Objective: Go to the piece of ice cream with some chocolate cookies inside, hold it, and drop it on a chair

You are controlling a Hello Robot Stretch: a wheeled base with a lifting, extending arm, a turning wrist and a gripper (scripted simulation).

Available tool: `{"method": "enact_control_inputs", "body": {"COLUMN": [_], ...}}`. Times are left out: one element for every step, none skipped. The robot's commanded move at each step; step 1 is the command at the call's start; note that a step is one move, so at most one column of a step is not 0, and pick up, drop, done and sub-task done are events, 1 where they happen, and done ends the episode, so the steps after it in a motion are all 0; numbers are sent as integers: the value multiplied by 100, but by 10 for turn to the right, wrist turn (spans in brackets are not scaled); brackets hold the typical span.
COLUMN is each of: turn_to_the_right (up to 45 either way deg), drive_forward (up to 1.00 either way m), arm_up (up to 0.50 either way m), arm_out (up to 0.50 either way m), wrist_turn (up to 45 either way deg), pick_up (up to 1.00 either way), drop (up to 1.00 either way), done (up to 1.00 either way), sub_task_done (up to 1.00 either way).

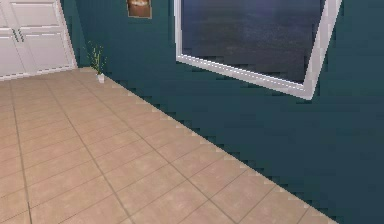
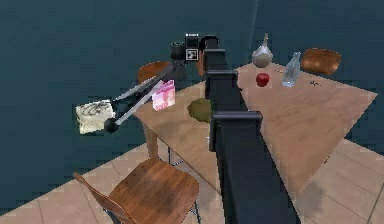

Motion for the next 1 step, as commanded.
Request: {"method": "enact_control_inputs", "body": {"turn_to_the_right": [0], "drive_forward": [0], "arm_up": [0], "arm_out": [0], "wrist_turn": [-180], "pick_up": [0], "drop": [0], "done": [0], "sub_task_done": [0]}}
